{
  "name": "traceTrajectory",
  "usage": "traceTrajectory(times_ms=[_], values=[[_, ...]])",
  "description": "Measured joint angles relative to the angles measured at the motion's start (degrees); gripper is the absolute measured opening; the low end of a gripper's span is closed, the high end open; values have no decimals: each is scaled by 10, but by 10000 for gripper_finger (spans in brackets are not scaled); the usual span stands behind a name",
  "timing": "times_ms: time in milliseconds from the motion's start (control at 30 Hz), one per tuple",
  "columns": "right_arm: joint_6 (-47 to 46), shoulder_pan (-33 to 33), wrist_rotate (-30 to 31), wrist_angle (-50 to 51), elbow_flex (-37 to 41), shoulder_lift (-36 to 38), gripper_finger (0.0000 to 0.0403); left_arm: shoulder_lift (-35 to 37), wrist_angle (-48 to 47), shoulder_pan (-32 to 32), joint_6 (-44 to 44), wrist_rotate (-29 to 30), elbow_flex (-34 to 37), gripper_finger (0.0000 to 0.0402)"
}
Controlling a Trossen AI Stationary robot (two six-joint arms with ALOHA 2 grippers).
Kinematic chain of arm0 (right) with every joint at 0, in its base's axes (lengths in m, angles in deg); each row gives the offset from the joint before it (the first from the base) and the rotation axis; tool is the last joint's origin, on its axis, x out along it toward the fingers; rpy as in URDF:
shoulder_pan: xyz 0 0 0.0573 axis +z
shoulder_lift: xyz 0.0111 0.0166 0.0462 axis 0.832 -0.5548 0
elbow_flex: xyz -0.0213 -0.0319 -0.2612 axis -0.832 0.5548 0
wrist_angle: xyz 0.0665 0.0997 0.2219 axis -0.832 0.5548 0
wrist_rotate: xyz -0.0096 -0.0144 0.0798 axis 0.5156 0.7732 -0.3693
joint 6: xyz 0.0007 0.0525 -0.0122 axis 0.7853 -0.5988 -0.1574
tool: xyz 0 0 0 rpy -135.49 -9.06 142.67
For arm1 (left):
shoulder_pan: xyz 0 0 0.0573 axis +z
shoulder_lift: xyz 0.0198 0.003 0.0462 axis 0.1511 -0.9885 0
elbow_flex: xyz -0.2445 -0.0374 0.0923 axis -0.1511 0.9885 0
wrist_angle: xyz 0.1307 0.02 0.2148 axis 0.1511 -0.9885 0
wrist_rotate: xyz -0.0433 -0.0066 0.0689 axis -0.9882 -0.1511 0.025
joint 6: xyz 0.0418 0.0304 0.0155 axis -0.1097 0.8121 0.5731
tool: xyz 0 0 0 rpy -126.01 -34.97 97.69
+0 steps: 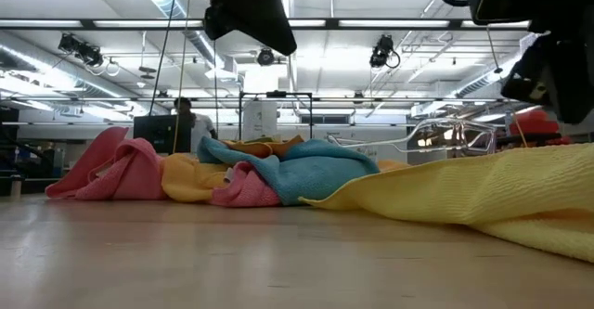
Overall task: Fold microfiber towels
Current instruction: Fold the yellow towel
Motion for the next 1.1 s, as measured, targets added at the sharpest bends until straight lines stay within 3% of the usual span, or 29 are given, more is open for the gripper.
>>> traceTrajectory(times_ms=[167,367,533,667,867,1100], values=[[19,36,42,0,0,-46,158,0,3,-18,18,-7,0,22],[0,55,46,-2,0,-92,152,0,3,-30,18,-7,0,13],[-8,62,48,-6,0,-98,76,0,6,-32,18,-7,0,19],[-31,61,51,-21,0,-77,11,0,17,-31,18,-6,0,24],[-95,54,63,12,-26,-8,9,0,71,-30,20,-6,0,15],[-58,51,134,194,-177,65,7,0,254,-32,68,-55,0,25]])
